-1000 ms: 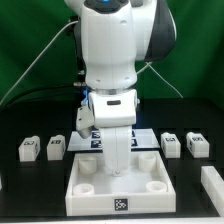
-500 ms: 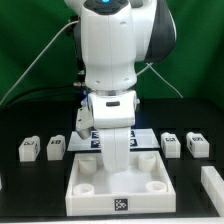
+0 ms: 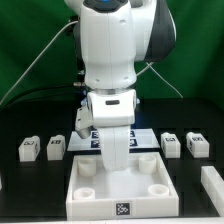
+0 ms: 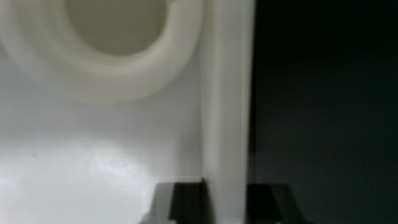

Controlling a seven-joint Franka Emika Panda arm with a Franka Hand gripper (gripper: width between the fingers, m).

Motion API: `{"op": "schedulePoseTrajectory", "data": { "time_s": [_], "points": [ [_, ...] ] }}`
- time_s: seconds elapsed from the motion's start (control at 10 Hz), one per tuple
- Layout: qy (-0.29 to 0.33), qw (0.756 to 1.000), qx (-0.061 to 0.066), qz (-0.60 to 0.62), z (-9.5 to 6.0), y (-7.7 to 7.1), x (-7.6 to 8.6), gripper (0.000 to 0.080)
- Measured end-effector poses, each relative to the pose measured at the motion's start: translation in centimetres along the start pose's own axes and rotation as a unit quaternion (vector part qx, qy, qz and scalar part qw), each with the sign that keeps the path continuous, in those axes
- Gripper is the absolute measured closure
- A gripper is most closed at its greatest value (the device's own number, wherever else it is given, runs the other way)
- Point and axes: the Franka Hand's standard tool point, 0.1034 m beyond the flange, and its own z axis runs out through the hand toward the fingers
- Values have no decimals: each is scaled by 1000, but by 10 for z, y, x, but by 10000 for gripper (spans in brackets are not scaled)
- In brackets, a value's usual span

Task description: Assemble one leg

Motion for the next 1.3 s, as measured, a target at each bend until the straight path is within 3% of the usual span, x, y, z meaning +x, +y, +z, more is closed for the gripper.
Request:
{"op": "schedulePoseTrajectory", "data": {
  "time_s": [0.4,0.5,0.6,1.0,1.3],
  "points": [
    [0,1000,-1,0,0,0,0,728],
    [1,1000,-10,-3,-1,4,3,728],
    [5,1000,-26,-12,-1,10,14,728],
    [18,999,-39,-29,-5,44,51,730],
    [22,1000,-18,3,-3,47,61,729]
  ]
}}
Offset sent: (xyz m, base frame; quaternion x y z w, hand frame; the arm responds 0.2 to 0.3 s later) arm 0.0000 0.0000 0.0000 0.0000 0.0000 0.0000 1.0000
